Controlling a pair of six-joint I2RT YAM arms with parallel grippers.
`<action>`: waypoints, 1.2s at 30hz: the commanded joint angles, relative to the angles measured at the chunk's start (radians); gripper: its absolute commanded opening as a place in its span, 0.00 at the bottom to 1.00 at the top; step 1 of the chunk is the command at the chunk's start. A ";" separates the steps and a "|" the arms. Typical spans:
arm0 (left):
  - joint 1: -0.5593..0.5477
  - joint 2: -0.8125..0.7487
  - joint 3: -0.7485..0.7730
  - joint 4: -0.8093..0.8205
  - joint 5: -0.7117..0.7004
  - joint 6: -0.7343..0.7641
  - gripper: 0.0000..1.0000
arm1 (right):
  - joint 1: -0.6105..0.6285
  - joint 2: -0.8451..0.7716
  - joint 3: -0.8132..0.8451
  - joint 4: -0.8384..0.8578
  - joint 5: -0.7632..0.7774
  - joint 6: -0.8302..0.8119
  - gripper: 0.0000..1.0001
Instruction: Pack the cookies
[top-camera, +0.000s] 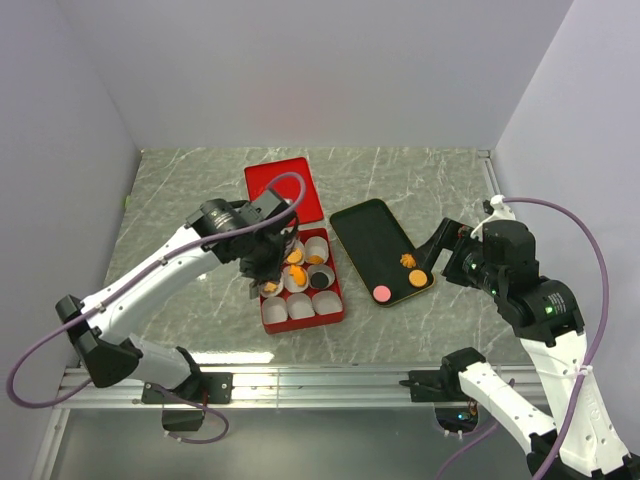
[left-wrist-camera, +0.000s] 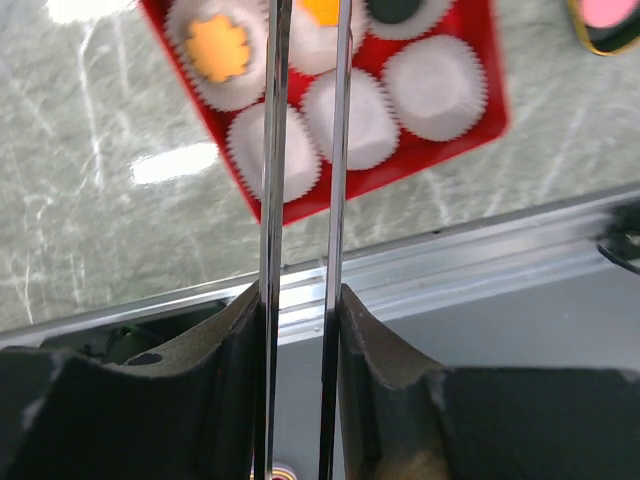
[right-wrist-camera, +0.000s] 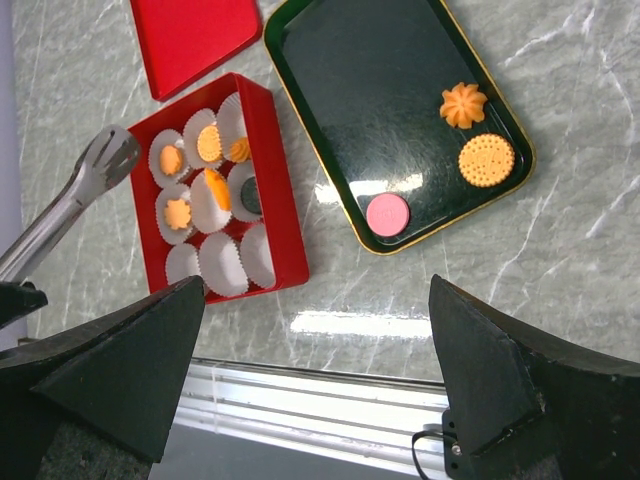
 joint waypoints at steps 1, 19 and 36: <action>-0.052 0.036 0.108 -0.019 0.006 0.002 0.35 | 0.000 -0.012 0.008 0.017 0.021 -0.006 1.00; -0.280 0.562 0.580 0.007 0.065 0.065 0.36 | 0.000 -0.032 0.014 -0.019 0.064 -0.002 1.00; -0.347 0.671 0.576 0.017 0.085 0.083 0.41 | 0.000 -0.053 -0.005 -0.027 0.079 0.001 1.00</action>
